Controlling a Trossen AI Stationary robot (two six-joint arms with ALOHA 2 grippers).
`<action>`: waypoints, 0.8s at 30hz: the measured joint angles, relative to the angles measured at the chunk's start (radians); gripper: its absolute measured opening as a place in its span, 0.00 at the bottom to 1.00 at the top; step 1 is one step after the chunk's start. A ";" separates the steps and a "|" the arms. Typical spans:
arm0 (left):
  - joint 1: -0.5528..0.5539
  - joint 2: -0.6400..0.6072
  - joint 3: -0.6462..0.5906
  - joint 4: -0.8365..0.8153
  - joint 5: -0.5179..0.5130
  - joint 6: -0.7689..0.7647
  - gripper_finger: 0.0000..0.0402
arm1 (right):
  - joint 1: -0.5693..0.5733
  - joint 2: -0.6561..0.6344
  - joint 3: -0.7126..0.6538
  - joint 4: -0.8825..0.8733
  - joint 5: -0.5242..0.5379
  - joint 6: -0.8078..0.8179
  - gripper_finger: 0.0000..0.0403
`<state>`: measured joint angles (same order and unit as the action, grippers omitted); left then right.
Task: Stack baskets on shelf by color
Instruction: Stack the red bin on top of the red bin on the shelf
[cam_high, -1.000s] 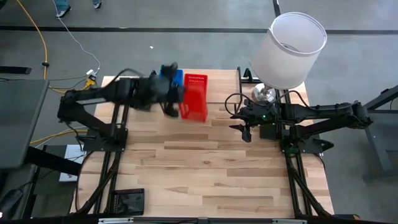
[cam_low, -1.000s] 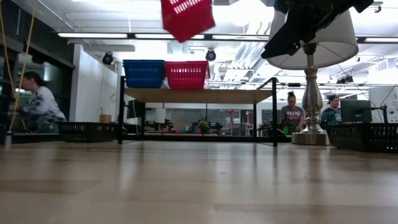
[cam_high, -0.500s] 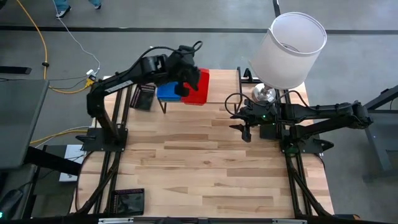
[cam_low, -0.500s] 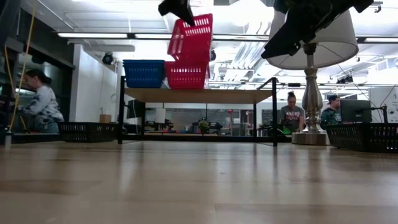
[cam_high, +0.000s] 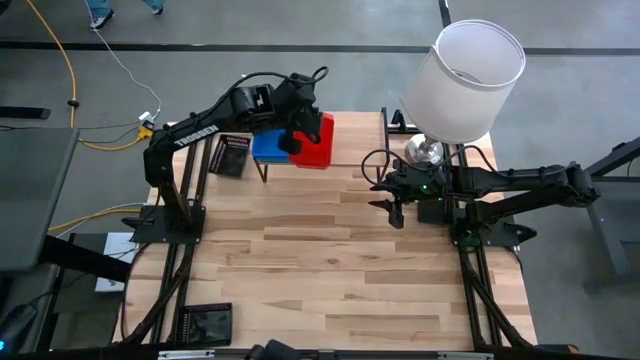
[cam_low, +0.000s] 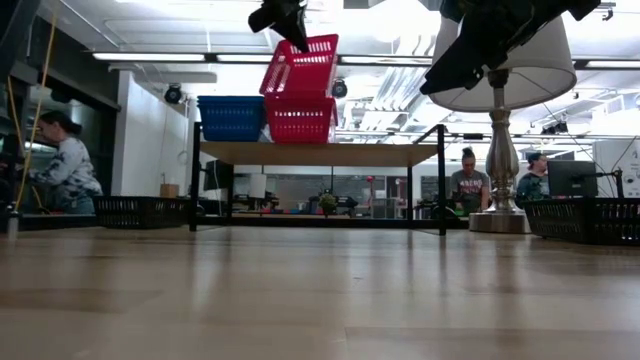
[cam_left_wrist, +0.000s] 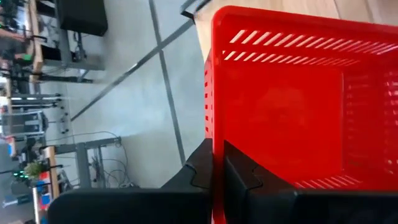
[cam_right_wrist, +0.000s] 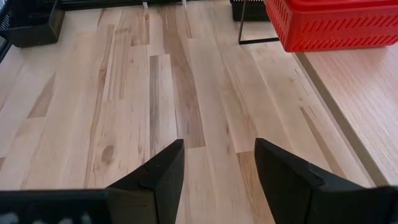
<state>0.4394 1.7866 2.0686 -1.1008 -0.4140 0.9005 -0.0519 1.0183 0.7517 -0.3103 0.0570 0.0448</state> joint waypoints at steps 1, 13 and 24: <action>0.001 0.000 0.000 -0.005 0.007 -0.005 0.00 | 0.000 0.000 0.000 0.000 0.000 0.000 0.46; 0.007 0.000 0.000 0.005 0.088 -0.036 0.00 | 0.000 0.000 0.000 0.000 0.000 0.000 0.46; 0.006 0.000 0.000 0.005 0.048 -0.036 0.01 | 0.000 0.000 0.000 0.000 0.000 -0.001 0.46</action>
<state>0.4458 1.7866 2.0686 -1.0962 -0.3663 0.8647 -0.0517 1.0183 0.7517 -0.3103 0.0572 0.0441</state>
